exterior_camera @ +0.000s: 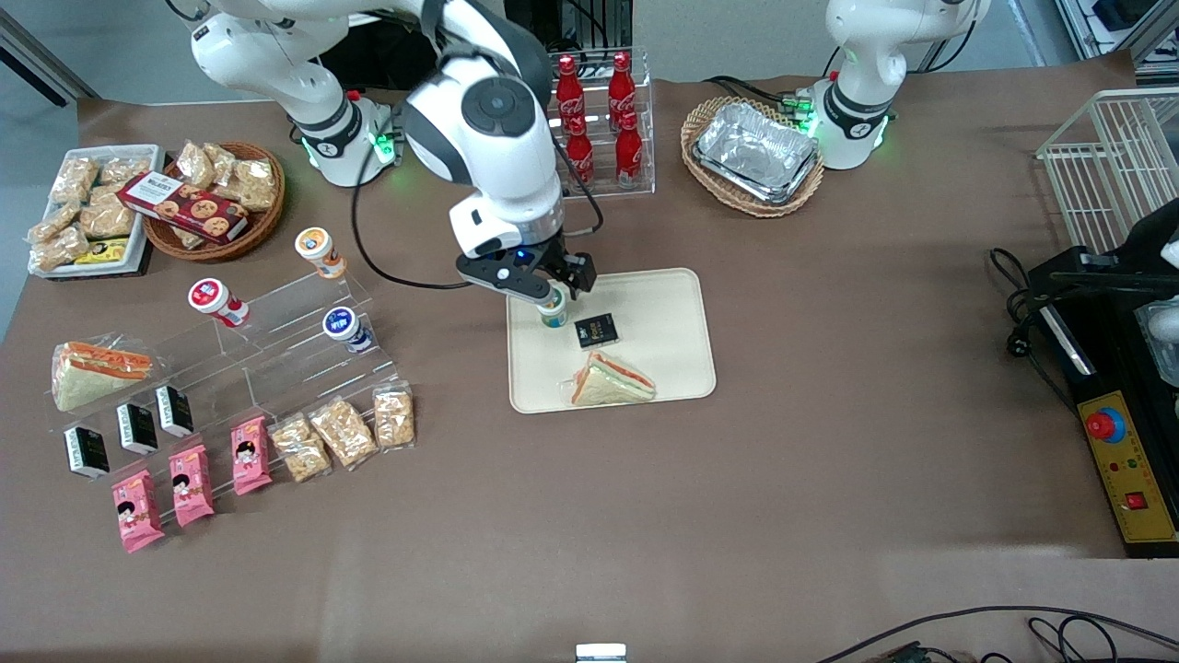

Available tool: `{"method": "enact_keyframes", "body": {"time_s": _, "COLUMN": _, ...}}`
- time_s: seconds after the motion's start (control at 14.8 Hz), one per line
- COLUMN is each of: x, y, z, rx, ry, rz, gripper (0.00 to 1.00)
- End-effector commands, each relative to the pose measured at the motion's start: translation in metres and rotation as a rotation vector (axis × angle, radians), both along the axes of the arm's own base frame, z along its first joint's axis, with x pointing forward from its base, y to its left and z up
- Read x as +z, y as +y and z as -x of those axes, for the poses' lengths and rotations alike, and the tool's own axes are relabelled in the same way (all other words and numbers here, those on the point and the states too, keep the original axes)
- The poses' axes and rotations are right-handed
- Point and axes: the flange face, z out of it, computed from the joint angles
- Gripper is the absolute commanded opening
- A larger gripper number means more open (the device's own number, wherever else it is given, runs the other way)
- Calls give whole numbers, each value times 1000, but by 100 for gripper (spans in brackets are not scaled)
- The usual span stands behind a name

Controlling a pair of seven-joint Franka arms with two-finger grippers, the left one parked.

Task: Place green gum on tray

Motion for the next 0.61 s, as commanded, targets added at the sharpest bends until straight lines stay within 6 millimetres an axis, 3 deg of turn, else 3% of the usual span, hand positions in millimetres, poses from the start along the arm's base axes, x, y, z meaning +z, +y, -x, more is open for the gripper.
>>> {"method": "enact_keyframes", "body": {"time_s": 0.0, "x": 57, "y": -16, "z": -26, "rx": 74, "ry": -13, "rz": 3, "gripper": 100}}
{"method": "enact_keyframes", "body": {"time_s": 0.13, "x": 81, "y": -37, "z": -36, "rx": 157, "ry": -29, "rz": 10, "gripper": 100}}
{"method": "enact_keyframes", "body": {"time_s": 0.27, "x": 102, "y": -89, "z": -57, "rx": 256, "ry": -51, "rz": 25, "gripper": 100}}
{"method": "enact_keyframes", "body": {"time_s": 0.54, "x": 117, "y": -181, "z": -85, "rx": 402, "ry": -16, "rz": 77, "gripper": 100}}
